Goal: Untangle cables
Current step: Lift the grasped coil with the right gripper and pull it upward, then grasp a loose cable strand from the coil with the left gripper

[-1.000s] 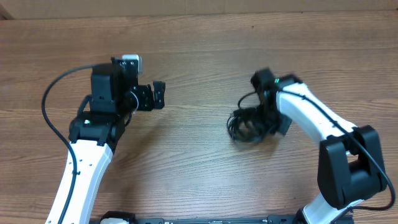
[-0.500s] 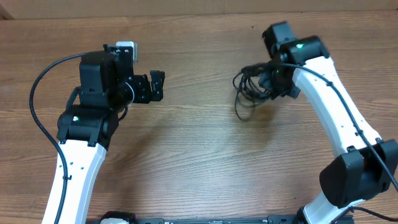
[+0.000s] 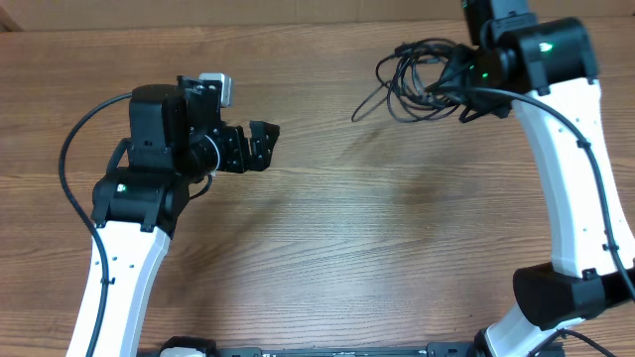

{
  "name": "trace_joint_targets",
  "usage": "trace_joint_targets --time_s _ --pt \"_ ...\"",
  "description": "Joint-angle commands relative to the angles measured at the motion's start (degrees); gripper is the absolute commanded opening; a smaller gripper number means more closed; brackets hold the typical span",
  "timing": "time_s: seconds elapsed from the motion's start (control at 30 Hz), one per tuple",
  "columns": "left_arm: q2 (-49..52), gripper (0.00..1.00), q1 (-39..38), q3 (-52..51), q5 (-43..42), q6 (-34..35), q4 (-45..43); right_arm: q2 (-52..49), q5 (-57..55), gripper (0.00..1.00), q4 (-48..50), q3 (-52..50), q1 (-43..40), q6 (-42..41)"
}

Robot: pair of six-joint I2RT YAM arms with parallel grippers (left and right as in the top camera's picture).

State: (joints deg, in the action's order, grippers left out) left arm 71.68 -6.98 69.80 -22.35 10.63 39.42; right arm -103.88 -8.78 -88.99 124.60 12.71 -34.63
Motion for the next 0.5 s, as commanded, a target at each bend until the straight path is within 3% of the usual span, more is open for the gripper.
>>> trace_joint_targets --time_s 0.0,0.17,0.33,0.47 --pt "3.9 1.0 0.2 -0.3 -11.1 -1.4 -0.7 1.7 2.7 0.04 -0.3 4.4 -1.7 2.3" --pt "13.0 1.0 -0.7 -0.3 -19.8 -7.4 -7.1 3.0 10.5 0.04 -0.8 4.9 -3.0 8.0" --pt "21.9 1.0 -0.7 -0.3 -30.4 -9.5 -23.0 3.0 16.7 0.04 -3.3 4.9 -3.0 15.8" --pt "24.9 0.99 -0.7 -0.3 -33.0 -9.4 -34.6 3.0 19.9 0.04 -5.8 4.9 -3.0 17.2"
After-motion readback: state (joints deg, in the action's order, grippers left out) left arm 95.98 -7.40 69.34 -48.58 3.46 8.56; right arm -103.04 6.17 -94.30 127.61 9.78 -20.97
